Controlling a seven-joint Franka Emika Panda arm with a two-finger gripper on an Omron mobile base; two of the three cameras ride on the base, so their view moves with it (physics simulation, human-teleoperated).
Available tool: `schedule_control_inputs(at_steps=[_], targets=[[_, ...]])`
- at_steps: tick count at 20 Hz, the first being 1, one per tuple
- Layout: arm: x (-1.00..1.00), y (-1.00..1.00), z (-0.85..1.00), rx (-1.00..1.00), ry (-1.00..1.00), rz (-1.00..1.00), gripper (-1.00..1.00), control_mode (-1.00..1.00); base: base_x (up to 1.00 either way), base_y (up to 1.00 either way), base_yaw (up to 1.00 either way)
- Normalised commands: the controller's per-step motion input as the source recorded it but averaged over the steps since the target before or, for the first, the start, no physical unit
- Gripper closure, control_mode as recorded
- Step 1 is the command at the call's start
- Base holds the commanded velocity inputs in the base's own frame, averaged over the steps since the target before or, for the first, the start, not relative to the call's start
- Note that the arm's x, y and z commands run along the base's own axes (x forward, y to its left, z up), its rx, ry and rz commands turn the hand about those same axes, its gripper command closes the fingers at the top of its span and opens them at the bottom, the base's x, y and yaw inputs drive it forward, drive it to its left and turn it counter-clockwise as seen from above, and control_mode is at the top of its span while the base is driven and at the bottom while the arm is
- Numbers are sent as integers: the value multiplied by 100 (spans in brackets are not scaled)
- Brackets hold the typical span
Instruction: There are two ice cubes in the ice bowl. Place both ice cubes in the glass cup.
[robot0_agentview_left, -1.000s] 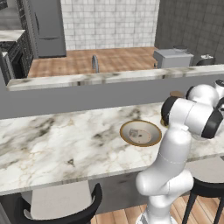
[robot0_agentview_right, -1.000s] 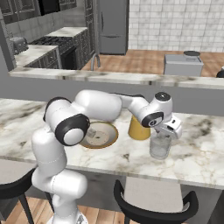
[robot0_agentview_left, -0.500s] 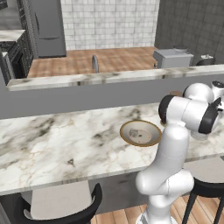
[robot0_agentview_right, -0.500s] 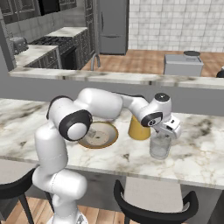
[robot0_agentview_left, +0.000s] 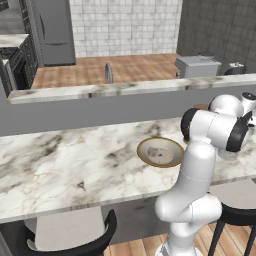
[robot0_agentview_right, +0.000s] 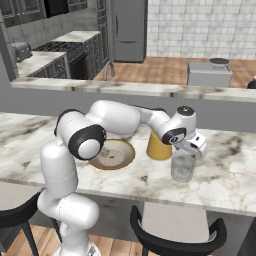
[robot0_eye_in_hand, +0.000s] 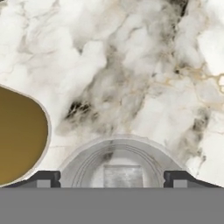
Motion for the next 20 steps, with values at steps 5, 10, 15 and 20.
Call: schedule_control_inputs(at_steps=[5,10,15,20], targets=[[-3,2,31,0,-6,0,-100,-100,0,0,0],[-60,72,24,0,-7,0,-100,-100,0,0,0],[-61,100,2,0,-1,1,-100,-100,0,0,0],[-24,100,12,0,0,0,-100,-100,0,0,0]])
